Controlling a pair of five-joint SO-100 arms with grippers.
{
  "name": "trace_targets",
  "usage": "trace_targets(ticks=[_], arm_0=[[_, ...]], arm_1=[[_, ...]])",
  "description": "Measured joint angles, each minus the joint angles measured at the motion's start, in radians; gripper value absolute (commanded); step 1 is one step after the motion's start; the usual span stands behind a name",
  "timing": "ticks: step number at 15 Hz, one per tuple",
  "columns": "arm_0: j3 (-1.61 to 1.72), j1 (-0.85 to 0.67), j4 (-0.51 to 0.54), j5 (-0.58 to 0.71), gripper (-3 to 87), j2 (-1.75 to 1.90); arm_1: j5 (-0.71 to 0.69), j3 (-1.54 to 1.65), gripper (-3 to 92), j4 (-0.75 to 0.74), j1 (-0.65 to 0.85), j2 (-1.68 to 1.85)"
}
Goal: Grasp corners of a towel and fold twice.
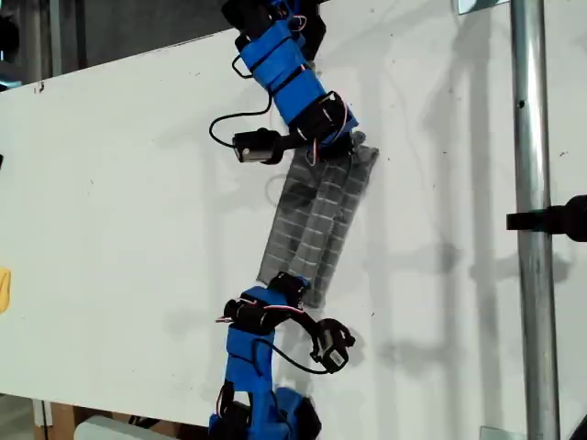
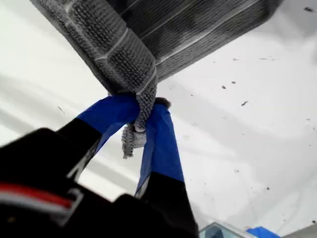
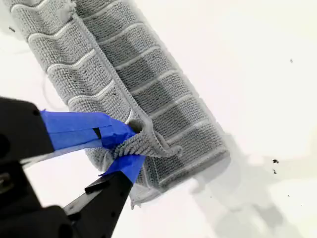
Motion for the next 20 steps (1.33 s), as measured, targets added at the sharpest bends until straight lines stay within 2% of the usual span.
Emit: trace_targets(ticks=[3,6,9,12,14,20], arm_0=[[-0.008,-0.143,0.0,0.123,-2.9,0.0],[-0.038,-0.242,0.0,0.207,-2.9,0.0],[-0.051,-0.293,-0.011,0.261,-2.9,0.0],[-0.075,-0.305,-0.011,0.27,-2.9,0.0],[-0.074,-0.305,-0.017,0.267,-2.9,-0.008],[0.066,-0.256,-0.087,0.222,-2.9,-0.04]], arm_1=[[-0.058,0.123,-0.2,0.109,0.143,0.127],[-0.189,0.287,-0.2,0.11,0.316,0.284],[-0.278,0.405,-0.2,0.11,0.425,0.466],[-0.331,0.482,-0.2,0.106,0.466,0.618],[-0.33,0.591,-0.2,0.028,0.449,0.678],[-0.227,0.923,-0.2,-0.472,0.273,0.684]])
